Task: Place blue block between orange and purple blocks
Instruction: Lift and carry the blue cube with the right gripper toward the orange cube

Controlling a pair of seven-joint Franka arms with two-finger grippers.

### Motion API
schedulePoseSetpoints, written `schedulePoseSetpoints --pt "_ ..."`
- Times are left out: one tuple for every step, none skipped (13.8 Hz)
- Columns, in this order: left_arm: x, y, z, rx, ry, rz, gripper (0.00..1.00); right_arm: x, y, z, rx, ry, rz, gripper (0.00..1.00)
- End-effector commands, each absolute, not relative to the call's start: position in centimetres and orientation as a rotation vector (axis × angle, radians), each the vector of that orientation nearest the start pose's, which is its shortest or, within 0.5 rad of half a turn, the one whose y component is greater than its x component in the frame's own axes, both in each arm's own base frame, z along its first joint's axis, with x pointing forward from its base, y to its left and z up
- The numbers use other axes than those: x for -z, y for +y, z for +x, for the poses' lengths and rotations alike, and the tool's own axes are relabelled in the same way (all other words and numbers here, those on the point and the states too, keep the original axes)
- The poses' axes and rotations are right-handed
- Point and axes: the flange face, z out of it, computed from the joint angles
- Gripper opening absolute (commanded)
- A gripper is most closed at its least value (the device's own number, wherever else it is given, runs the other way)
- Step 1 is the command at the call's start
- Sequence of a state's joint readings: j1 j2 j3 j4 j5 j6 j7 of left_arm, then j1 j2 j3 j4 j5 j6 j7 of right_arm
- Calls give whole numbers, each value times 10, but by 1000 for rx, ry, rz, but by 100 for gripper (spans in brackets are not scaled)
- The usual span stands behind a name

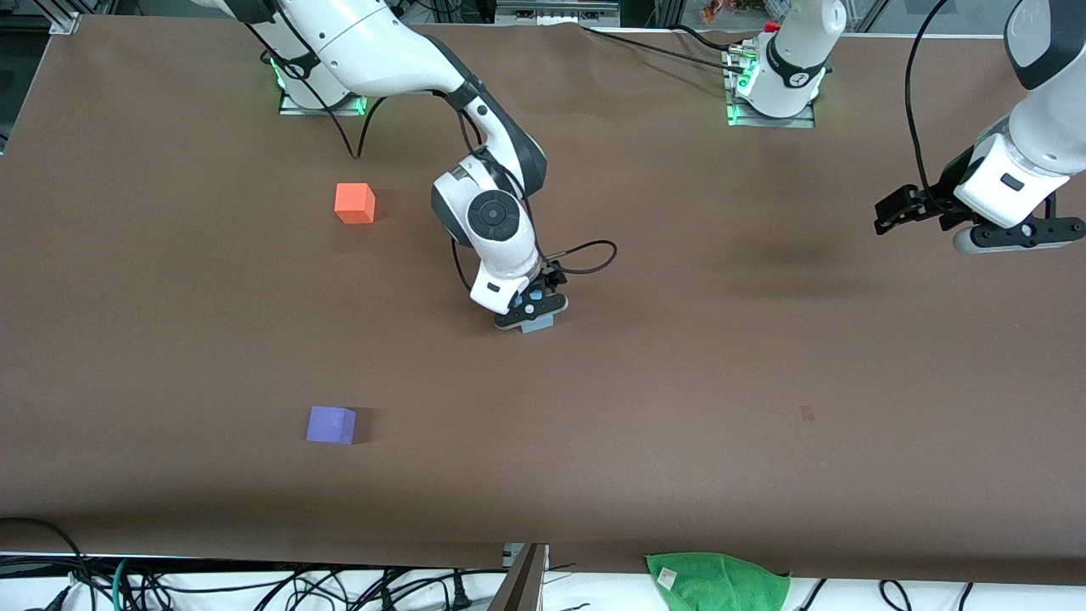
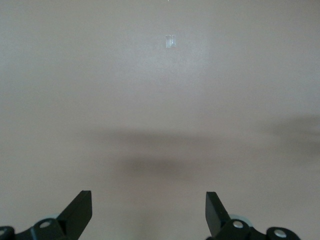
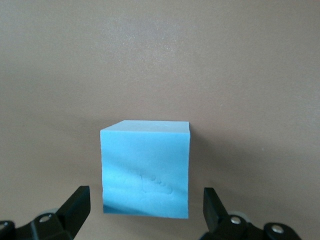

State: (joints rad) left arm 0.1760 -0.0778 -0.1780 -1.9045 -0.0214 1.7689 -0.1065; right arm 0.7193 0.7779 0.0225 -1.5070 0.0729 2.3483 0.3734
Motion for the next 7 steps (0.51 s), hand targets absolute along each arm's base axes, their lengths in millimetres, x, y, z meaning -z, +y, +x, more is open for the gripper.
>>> schedulePoseSetpoints --pt "-525 0 535 -85 -145 -3147 100 -207 491 533 58 -455 -2999 100" --pt "-525 0 535 -85 -145 -3147 100 -205 491 534 67 -451 -2996 100" --pt "-526 0 535 -87 -145 -3146 100 -203 491 535 73 -450 -2994 100" --pt "-525 0 535 -89 -145 -3146 100 -201 490 536 80 -448 -2993 100" --pt "-525 -1 535 -89 -143 -3147 100 -201 490 536 87 -446 -2989 100" --pt "-525 0 535 -89 -146 -3147 100 -200 490 536 88 -447 -2990 100" --pt "-525 0 535 -89 -148 -3147 100 -199 490 536 86 -447 -2991 100"
